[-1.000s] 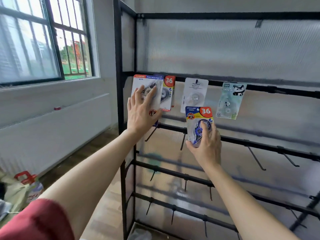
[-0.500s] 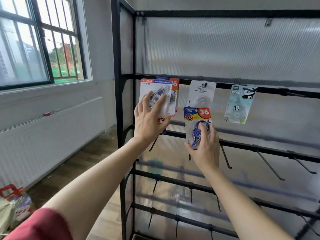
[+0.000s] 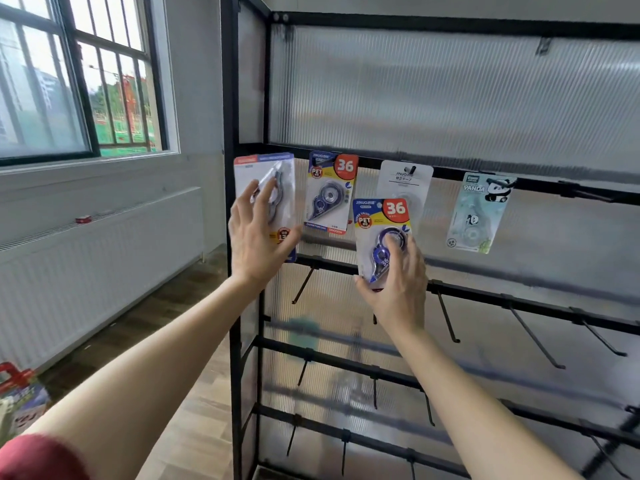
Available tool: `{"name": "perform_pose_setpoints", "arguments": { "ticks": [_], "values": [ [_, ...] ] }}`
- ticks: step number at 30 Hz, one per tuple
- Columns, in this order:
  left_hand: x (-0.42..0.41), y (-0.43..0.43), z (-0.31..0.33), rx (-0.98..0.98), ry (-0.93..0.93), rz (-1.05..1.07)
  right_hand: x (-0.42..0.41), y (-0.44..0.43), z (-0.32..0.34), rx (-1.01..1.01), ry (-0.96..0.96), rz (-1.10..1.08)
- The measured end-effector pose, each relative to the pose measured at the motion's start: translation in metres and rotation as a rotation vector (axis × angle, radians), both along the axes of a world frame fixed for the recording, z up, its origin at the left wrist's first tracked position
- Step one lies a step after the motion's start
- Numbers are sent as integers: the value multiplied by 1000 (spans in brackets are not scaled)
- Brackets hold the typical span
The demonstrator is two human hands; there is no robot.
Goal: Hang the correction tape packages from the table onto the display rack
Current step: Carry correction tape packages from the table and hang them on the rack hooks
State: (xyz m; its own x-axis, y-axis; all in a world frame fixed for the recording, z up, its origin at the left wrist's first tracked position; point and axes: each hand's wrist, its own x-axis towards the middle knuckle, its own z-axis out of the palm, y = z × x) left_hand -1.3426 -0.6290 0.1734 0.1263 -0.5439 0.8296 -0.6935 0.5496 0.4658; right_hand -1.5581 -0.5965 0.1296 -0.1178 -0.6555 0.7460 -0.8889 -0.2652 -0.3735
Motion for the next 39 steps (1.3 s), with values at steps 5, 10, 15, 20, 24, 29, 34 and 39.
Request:
{"name": "perform_pose_setpoints", "arguments": {
  "ticks": [5,10,15,20,24,29,34,39],
  "values": [
    [32,-6,-11,61,-74,101,32,6,11,-125,9,75],
    [49,-9,-13,67,-163,123,69,8,22,-218,28,106],
    [58,-13,-9,47,-208,100,95,11,32,-294,47,64],
    [72,-21,-5,42,-217,92,110,8,39,-236,38,-5],
    [79,-25,-6,44,-221,81,116,4,40,-202,36,-47],
    [76,-30,-6,58,-217,54,114,-18,38,-45,45,-94],
    [67,-37,-6,54,-222,27,113,-59,45,94,35,-123],
    [59,-46,-3,66,-215,19,104,-96,49,160,104,-185]
  ]
}}
